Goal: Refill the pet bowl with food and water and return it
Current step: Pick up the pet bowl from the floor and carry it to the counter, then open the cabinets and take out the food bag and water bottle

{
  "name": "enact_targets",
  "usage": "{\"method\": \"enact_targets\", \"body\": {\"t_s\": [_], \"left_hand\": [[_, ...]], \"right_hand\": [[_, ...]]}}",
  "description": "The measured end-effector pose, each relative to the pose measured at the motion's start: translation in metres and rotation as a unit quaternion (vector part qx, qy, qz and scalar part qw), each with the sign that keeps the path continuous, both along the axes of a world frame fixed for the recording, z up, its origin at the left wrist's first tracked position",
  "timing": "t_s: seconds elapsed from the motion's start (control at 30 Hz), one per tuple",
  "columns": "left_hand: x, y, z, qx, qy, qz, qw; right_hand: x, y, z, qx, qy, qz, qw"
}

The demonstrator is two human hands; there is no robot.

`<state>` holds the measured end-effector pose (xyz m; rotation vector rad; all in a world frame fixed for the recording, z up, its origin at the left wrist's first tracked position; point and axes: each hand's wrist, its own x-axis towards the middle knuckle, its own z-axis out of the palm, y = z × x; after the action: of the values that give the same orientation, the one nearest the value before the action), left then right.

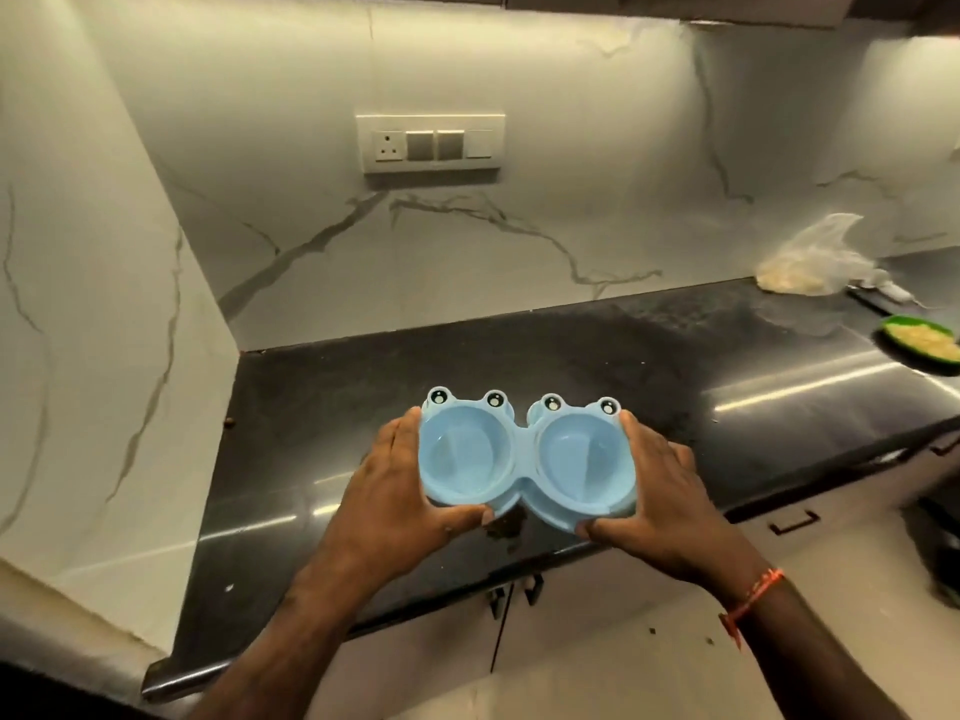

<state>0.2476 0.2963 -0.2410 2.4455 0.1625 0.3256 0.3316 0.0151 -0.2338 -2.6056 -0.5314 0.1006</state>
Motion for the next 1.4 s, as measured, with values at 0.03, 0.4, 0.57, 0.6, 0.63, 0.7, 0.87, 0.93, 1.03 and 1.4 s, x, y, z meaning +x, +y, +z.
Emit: {"method": "enact_targets", "body": {"t_s": [0.03, 0.4, 0.57, 0.6, 0.63, 0.7, 0.87, 0.93, 1.03, 1.4], "left_hand": [[0.006, 0.000, -0.006, -0.002, 0.002, 0.008, 1.000], [0.060, -0.017, -0.058, -0.067, 0.032, 0.093, 0.993], [0.089, -0.025, -0.085, -0.058, 0.056, 0.161, 0.984], [0.092, -0.026, -0.089, -0.060, 0.063, 0.169, 0.982], [0.095, -0.028, -0.094, -0.066, 0.070, 0.176, 0.980], [0.098, -0.033, -0.101, -0.073, 0.087, 0.186, 0.976], [0.097, -0.041, -0.123, -0.091, 0.132, 0.199, 0.967], [0.097, -0.040, -0.126, -0.101, 0.132, 0.196, 0.967], [0.100, -0.035, -0.118, -0.090, 0.135, 0.183, 0.970], [0.132, -0.016, -0.021, 0.084, 0.044, 0.187, 0.978]], "right_hand": [[0.012, 0.003, -0.003, -0.001, 0.001, 0.016, 1.000], [0.116, 0.022, -0.061, -0.020, 0.052, 0.107, 0.993], [0.153, 0.025, -0.082, -0.006, 0.074, 0.128, 0.989], [0.160, 0.026, -0.087, -0.007, 0.076, 0.133, 0.988], [0.166, 0.027, -0.093, -0.011, 0.081, 0.137, 0.987], [0.177, 0.028, -0.107, -0.020, 0.093, 0.144, 0.985], [0.186, 0.028, -0.137, -0.051, 0.124, 0.157, 0.978], [0.187, 0.028, -0.139, -0.053, 0.128, 0.157, 0.978], [0.187, 0.031, -0.131, -0.072, 0.124, 0.160, 0.977], [0.196, 0.053, -0.024, -0.035, -0.045, 0.154, 0.986]]}}
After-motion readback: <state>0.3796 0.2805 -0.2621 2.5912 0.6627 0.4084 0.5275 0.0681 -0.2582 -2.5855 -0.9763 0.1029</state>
